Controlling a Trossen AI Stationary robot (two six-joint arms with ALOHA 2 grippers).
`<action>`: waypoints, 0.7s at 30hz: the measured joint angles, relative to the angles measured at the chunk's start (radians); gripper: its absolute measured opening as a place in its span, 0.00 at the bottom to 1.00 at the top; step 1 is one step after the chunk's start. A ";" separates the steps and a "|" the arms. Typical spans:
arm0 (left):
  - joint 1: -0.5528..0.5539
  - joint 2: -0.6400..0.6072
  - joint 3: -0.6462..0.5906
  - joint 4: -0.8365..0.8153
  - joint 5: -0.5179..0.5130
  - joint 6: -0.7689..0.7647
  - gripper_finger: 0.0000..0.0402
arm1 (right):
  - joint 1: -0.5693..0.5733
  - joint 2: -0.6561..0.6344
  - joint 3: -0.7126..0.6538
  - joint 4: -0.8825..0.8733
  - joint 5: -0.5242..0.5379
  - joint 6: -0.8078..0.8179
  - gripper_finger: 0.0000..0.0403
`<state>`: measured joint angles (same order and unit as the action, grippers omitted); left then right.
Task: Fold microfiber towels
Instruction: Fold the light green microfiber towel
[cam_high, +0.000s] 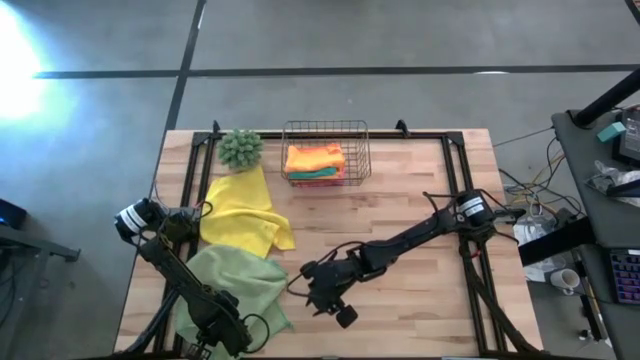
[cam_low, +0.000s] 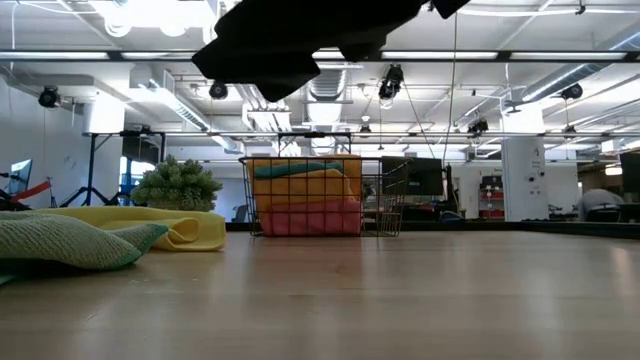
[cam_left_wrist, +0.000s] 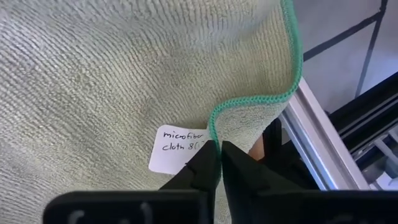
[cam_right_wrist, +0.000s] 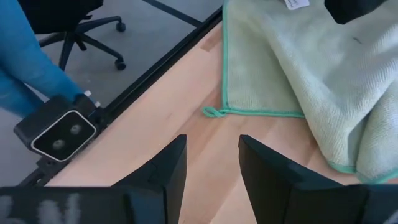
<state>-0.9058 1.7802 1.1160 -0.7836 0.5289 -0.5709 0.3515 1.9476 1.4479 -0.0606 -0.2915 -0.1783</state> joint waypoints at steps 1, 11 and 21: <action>0.000 0.000 0.000 0.004 0.000 0.000 0.03 | 0.000 0.000 0.000 0.000 0.000 0.003 0.34; 0.001 0.000 -0.013 0.009 0.000 0.008 0.26 | 0.002 0.000 0.000 -0.001 0.001 0.022 0.34; 0.001 0.000 -0.044 0.007 -0.001 0.011 0.38 | 0.002 0.000 0.000 -0.001 0.001 0.022 0.34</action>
<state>-0.9051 1.7802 1.0724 -0.7767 0.5282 -0.5598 0.3534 1.9476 1.4479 -0.0616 -0.2901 -0.1558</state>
